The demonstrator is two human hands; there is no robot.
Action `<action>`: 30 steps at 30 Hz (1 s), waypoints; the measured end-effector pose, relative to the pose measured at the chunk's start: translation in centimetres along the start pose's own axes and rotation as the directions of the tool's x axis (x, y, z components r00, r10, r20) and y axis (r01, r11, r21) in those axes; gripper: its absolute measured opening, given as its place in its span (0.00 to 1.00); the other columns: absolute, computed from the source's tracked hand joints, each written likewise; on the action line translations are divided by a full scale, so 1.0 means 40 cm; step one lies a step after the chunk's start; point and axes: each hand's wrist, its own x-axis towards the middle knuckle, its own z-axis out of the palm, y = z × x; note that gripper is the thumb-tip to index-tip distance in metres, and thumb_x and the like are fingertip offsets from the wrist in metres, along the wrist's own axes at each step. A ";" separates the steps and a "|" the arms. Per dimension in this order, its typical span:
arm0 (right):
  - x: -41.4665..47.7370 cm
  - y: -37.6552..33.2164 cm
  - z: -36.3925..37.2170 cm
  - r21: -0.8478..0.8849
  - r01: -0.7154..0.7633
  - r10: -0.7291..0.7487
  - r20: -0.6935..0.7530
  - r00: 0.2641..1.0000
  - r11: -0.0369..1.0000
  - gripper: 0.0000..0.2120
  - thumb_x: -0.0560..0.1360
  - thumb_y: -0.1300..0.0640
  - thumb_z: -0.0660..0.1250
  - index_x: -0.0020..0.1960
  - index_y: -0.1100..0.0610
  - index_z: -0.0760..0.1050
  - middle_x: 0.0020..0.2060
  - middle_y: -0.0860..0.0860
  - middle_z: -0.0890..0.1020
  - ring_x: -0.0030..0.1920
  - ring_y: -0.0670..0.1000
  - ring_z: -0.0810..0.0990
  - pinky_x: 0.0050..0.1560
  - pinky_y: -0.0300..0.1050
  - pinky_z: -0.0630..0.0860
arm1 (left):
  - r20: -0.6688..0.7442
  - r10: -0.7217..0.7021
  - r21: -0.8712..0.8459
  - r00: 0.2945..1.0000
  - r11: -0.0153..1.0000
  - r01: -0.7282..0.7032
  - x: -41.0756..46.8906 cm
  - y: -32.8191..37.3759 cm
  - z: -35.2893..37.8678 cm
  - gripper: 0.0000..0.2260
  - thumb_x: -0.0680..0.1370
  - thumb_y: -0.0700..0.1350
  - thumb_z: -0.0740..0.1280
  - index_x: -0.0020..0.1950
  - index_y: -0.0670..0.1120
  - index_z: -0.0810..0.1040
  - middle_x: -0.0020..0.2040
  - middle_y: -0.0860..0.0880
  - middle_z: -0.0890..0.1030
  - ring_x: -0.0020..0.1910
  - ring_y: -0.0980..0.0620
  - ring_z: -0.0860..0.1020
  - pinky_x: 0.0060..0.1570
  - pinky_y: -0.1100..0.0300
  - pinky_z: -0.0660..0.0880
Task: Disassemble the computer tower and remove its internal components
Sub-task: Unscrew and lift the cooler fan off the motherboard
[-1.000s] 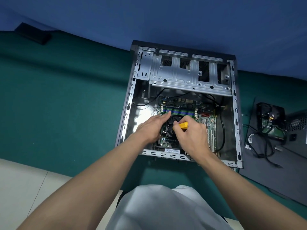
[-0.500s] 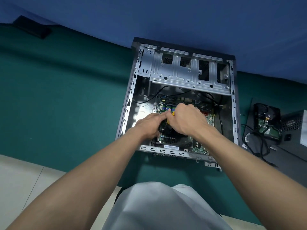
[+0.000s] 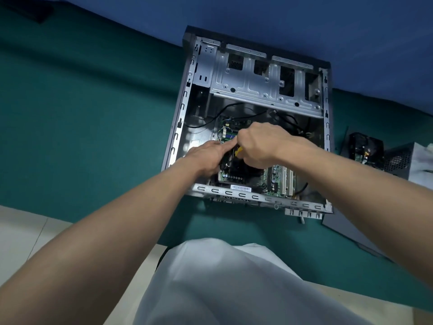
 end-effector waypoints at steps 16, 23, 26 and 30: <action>0.030 -0.026 0.006 0.447 -0.290 0.210 0.221 0.952 0.846 0.17 0.81 0.55 0.57 0.36 0.61 0.71 0.28 0.52 0.70 0.23 0.48 0.65 0.19 0.35 0.62 | 0.011 -0.068 -0.008 0.998 0.998 0.068 -0.024 0.017 -0.007 0.43 0.76 0.31 0.58 0.72 0.72 0.44 0.78 0.50 0.57 0.74 0.44 0.61 0.68 0.45 0.63; 0.031 -0.020 -0.006 -0.004 0.062 -0.061 0.117 0.991 0.998 0.16 0.80 0.56 0.56 0.35 0.58 0.65 0.30 0.52 0.70 0.30 0.51 0.71 0.31 0.42 0.67 | -0.056 -0.002 0.108 0.998 0.994 0.008 -0.039 0.039 -0.036 0.36 0.76 0.28 0.53 0.76 0.61 0.55 0.78 0.56 0.57 0.77 0.47 0.54 0.67 0.48 0.61; 0.020 -0.038 -0.006 -0.145 0.200 -0.186 0.107 0.977 0.969 0.14 0.79 0.62 0.56 0.34 0.59 0.67 0.27 0.51 0.69 0.25 0.48 0.68 0.25 0.41 0.65 | -0.078 0.002 0.126 0.997 0.992 0.008 -0.033 0.038 -0.035 0.29 0.78 0.31 0.52 0.75 0.56 0.62 0.77 0.56 0.60 0.77 0.52 0.53 0.64 0.50 0.62; 0.033 -0.043 -0.013 -0.110 0.160 -0.155 0.058 0.986 0.981 0.13 0.78 0.61 0.61 0.34 0.59 0.67 0.28 0.52 0.69 0.26 0.50 0.68 0.25 0.39 0.63 | -0.074 -0.003 0.108 0.997 0.994 0.011 -0.032 0.031 -0.032 0.27 0.79 0.34 0.53 0.73 0.57 0.64 0.76 0.55 0.62 0.75 0.51 0.57 0.62 0.50 0.64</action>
